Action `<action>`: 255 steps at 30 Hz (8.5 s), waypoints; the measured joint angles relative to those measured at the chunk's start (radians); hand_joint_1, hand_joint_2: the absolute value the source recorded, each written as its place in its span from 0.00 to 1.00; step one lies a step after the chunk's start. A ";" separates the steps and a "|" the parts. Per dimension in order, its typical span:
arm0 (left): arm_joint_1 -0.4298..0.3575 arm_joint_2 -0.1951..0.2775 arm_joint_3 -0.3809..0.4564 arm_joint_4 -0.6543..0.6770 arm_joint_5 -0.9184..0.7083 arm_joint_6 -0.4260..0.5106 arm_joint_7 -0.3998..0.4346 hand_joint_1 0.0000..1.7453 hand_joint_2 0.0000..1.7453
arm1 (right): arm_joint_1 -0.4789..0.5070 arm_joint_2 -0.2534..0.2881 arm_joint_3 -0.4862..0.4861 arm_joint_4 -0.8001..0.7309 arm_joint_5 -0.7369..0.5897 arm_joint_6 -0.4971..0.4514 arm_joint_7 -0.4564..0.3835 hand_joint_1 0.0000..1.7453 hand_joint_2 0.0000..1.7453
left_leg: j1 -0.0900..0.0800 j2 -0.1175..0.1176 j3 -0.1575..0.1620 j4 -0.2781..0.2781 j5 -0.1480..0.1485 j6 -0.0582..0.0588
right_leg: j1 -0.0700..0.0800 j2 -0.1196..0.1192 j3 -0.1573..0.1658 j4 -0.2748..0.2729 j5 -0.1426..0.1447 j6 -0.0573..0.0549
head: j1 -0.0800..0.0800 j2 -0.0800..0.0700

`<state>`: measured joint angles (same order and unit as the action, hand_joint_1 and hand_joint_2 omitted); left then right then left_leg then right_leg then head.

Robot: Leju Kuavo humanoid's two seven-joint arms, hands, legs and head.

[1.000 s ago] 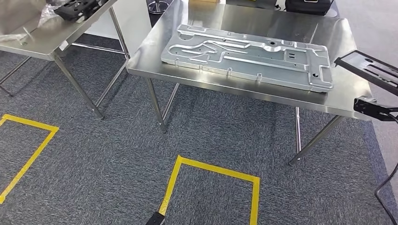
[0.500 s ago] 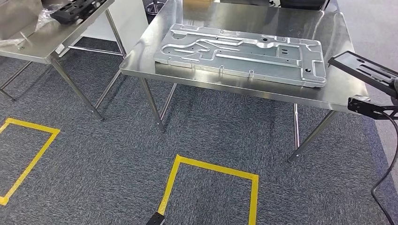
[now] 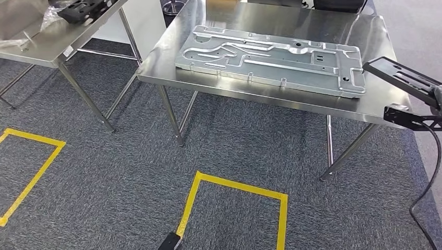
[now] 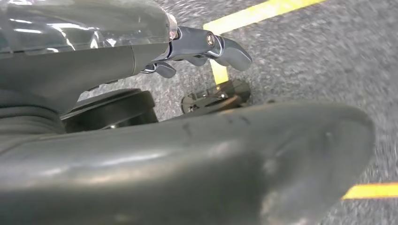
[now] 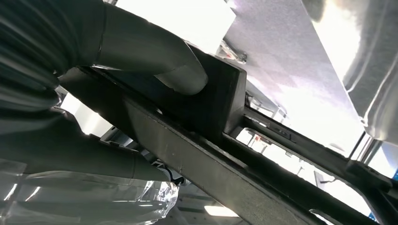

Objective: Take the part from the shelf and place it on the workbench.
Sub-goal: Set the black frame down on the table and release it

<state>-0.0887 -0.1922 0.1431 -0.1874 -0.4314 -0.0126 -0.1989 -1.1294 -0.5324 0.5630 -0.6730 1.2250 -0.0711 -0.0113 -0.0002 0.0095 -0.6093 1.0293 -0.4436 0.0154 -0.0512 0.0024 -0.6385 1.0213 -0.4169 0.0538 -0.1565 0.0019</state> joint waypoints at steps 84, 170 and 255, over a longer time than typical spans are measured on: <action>0.000 -0.007 0.099 0.000 0.090 0.000 -0.010 0.00 0.00 | 0.034 0.658 0.171 0.246 -0.199 0.005 -0.147 1.00 1.00 | -0.004 -0.020 -0.040 0.191 -0.131 -0.029 | 0.029 -0.011 0.010 -0.007 -0.006 -0.074 | -0.008 0.000; 0.030 0.007 0.173 0.001 0.019 -0.015 -0.216 0.00 0.00 | -0.385 0.174 0.096 0.072 -0.095 0.391 -0.202 1.00 1.00 | -0.030 -0.033 -0.066 -0.053 0.117 0.031 | 0.053 -0.003 0.070 -0.034 -0.042 -0.056 | -0.007 0.000; 0.001 -0.001 0.206 -0.001 -0.051 0.006 -0.124 0.00 0.00 | -0.265 -0.172 0.392 -0.132 -0.425 0.310 -0.160 1.00 1.00 | -0.014 0.000 0.044 -0.044 0.012 0.037 | 0.015 -0.002 -0.118 0.259 -0.108 0.001 | -0.007 0.000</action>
<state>-0.0881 -0.1933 0.3489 -0.1884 -0.4826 -0.0061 -0.3233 -1.3943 -0.7046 0.9550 -0.8046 0.7998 0.2392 -0.1710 -0.0144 0.0096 -0.5651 0.9852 -0.4314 0.0528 -0.0365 0.0002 -0.7564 1.2805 -0.5250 0.0544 -0.1634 0.0019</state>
